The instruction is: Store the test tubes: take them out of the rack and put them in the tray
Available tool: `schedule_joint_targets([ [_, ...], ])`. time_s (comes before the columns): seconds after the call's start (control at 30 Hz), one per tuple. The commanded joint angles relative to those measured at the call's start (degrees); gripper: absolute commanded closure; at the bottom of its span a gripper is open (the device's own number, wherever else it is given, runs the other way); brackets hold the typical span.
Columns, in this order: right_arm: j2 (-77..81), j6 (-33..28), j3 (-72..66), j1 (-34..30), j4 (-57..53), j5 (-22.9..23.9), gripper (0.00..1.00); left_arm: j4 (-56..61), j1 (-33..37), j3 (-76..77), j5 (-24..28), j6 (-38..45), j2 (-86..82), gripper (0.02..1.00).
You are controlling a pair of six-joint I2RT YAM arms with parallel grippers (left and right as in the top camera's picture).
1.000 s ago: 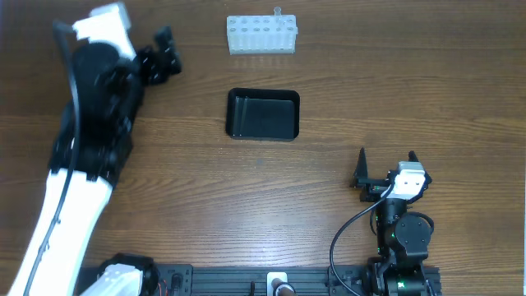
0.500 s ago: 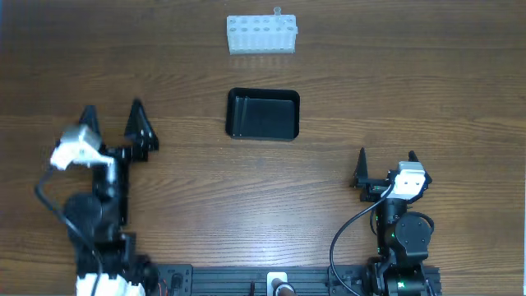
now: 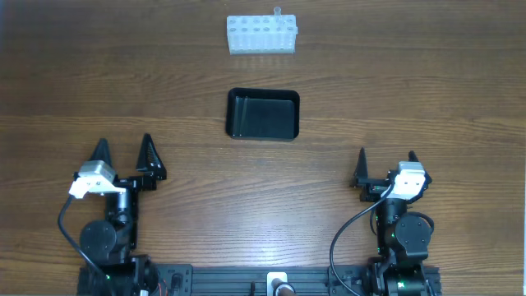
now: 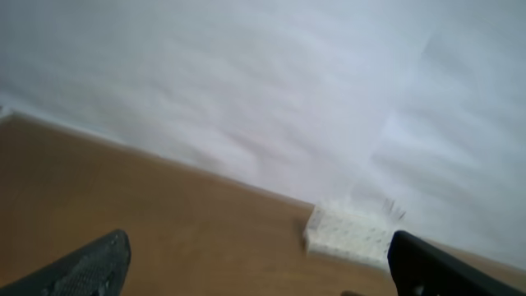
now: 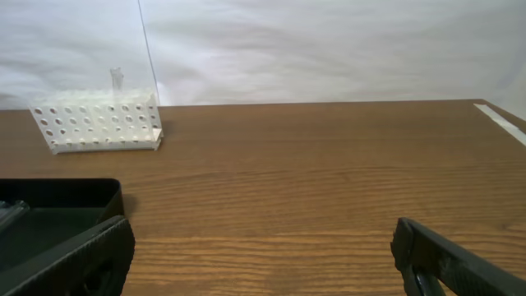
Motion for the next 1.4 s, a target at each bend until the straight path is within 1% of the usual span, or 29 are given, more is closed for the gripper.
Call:
schedule_joint_targets([
  [0.03,-0.5,-0.5,-0.3,0.1,-0.2,0.0,0.007,-9.2,0.3,-0.3,0.3,1.8,-5.4,0.02],
  [0.13,-0.5,-0.5,-0.3,0.1,-0.2,0.0,0.009,-13.5,0.3,-0.3,0.3,5.1,-6.9,0.02],
  [0.23,-0.5,-0.5,-0.3,0.1,-0.2,0.0,0.009,-17.9,0.3,-0.3,0.1,6.6,-6.9,0.02],
  [0.37,-0.5,-0.5,-0.3,0.1,-0.2,0.0,0.007,-18.1,0.3,-0.3,0.5,10.4,-6.9,0.02],
  [1.4,-0.5,-0.5,-0.3,0.1,-0.2,0.0,0.007,-18.1,0.3,-0.3,0.8,10.3,-6.8,0.02],
])
